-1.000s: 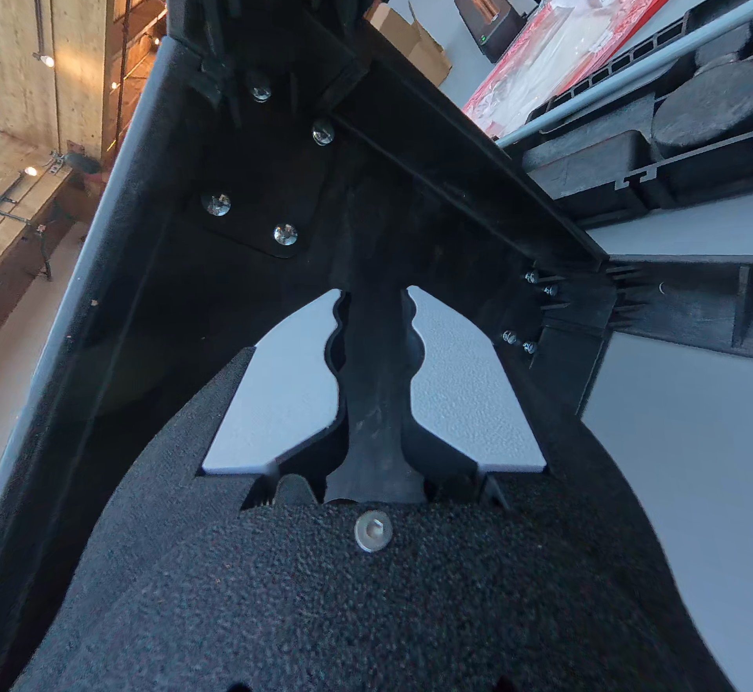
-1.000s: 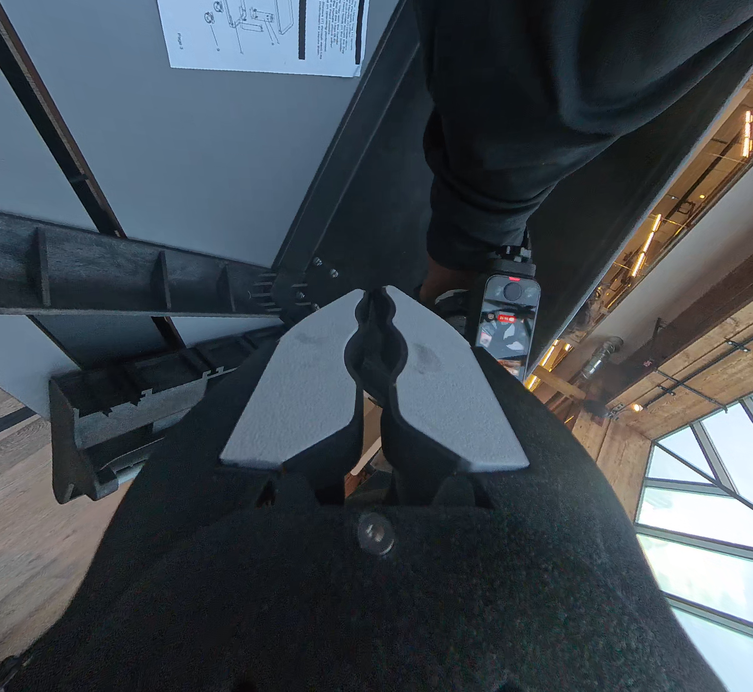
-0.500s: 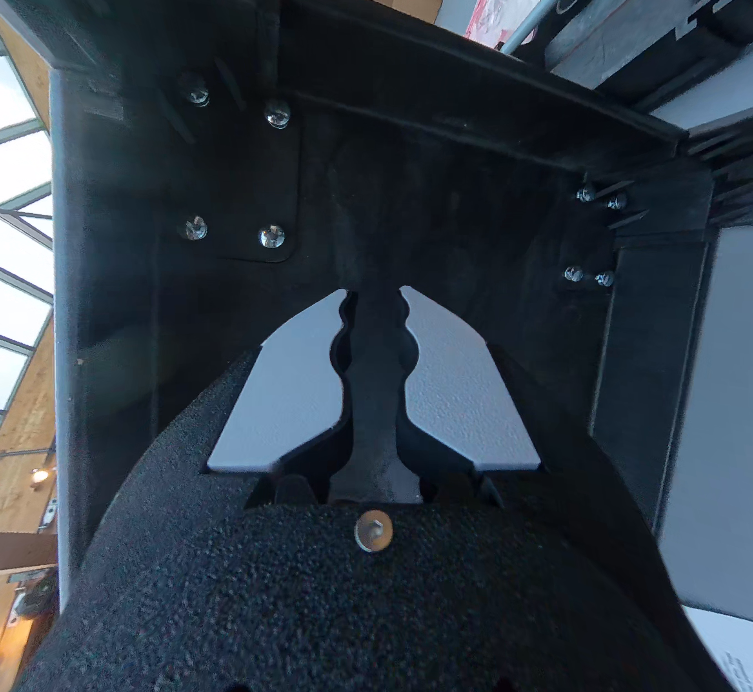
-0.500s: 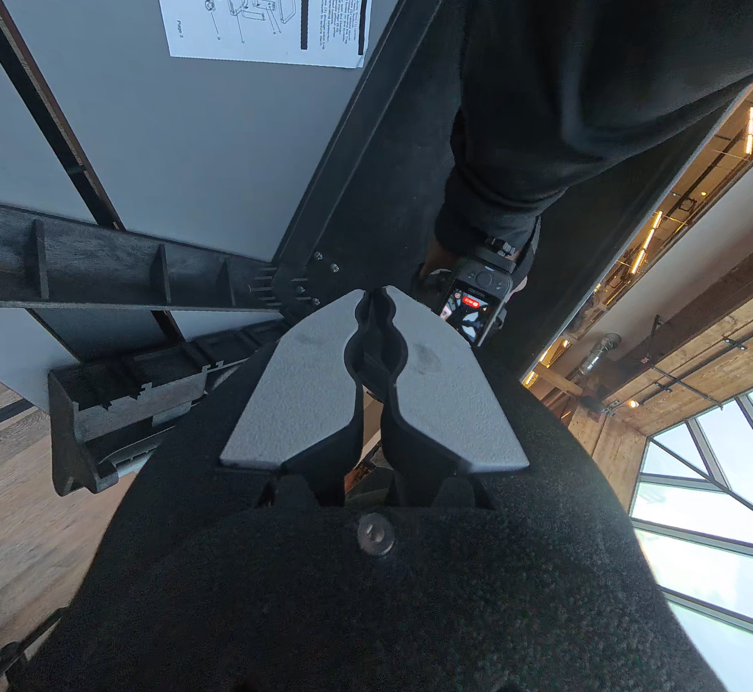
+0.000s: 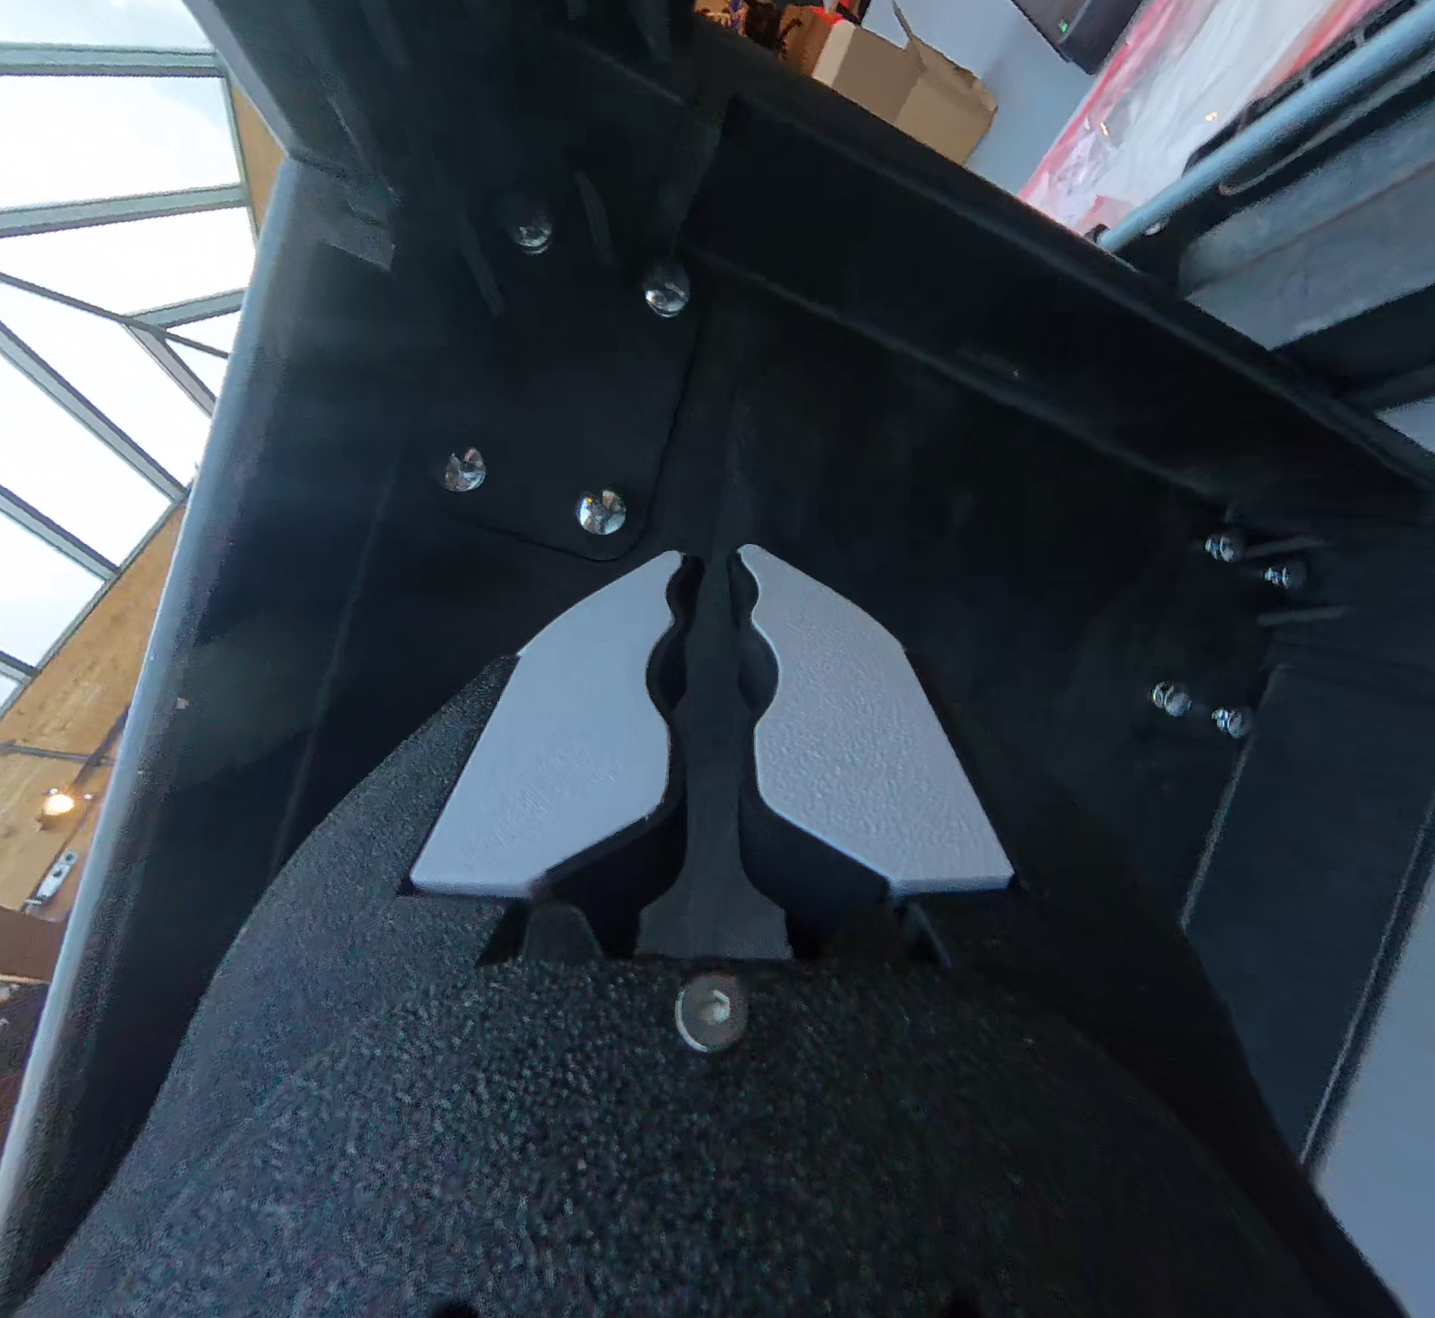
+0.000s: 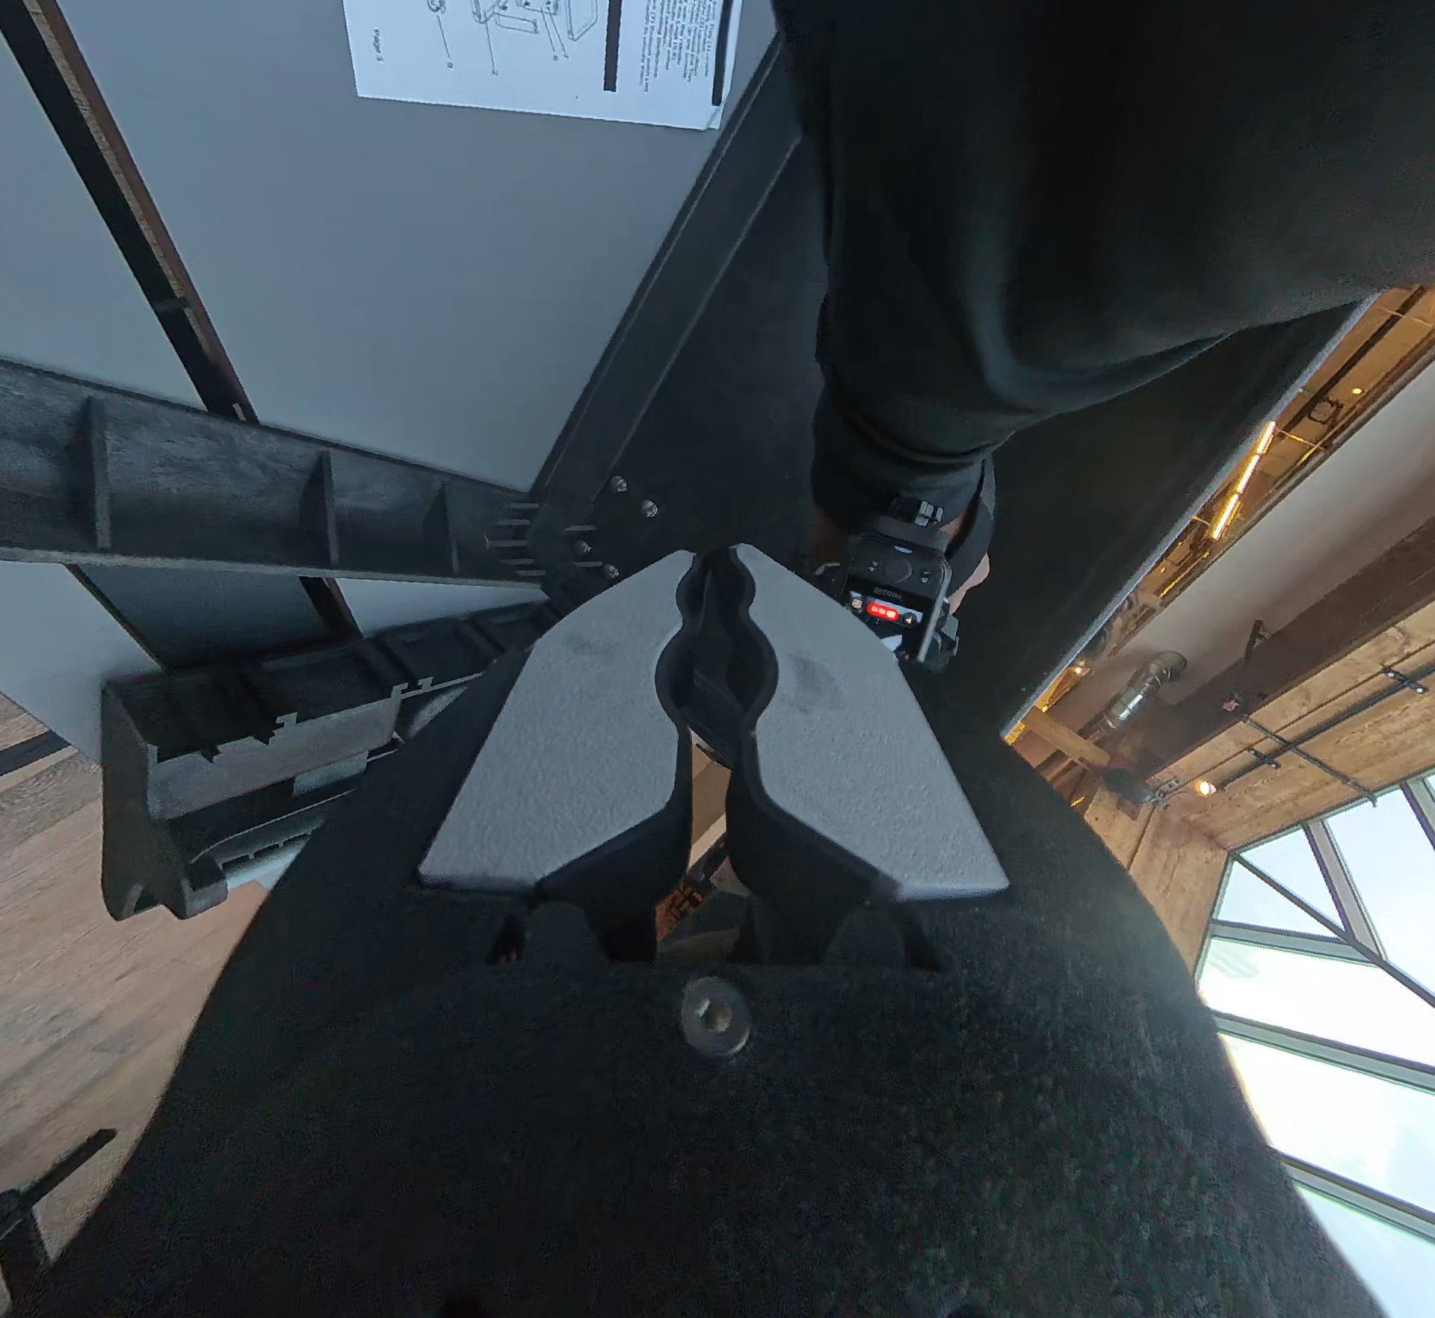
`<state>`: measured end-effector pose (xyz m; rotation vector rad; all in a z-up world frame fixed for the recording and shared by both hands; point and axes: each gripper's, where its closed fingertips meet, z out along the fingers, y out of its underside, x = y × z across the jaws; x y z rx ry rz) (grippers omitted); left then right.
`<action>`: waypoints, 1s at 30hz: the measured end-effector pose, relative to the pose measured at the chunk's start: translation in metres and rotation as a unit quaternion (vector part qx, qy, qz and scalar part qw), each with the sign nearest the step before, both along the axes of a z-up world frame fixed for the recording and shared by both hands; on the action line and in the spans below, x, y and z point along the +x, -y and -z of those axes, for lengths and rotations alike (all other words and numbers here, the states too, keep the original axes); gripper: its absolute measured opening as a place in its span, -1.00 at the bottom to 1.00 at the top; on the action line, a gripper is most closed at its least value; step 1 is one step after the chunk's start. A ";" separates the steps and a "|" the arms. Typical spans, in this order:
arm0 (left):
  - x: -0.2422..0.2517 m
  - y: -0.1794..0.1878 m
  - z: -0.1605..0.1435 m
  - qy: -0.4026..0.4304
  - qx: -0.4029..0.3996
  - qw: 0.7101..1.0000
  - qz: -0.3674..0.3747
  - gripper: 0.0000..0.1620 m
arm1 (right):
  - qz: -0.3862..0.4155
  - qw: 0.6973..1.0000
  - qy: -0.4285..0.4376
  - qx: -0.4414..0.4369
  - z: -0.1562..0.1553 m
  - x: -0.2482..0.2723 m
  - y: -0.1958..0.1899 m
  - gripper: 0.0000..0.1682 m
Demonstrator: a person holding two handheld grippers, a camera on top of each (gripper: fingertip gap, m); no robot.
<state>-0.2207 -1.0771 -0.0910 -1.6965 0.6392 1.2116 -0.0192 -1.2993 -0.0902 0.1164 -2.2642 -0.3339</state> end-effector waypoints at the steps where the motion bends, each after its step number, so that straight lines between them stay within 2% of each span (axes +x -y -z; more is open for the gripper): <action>1: -0.001 -0.003 -0.003 0.008 0.011 1.000 0.000 -0.88 | 0.000 1.000 0.002 0.003 0.001 0.000 -0.001 -0.93; 16: -0.035 -0.037 -0.016 0.029 0.077 0.996 -0.028 -0.86 | 0.003 1.000 0.011 0.017 0.005 0.001 -0.003 -0.93; 26: -0.044 -0.039 -0.013 0.045 0.096 0.994 -0.026 -0.93 | 0.004 0.999 0.018 0.032 0.010 0.002 -0.006 -0.92; 30: -0.042 -0.037 -0.010 0.048 0.097 0.994 -0.020 -0.86 | 0.005 0.999 0.025 0.040 0.013 0.003 -0.007 -0.92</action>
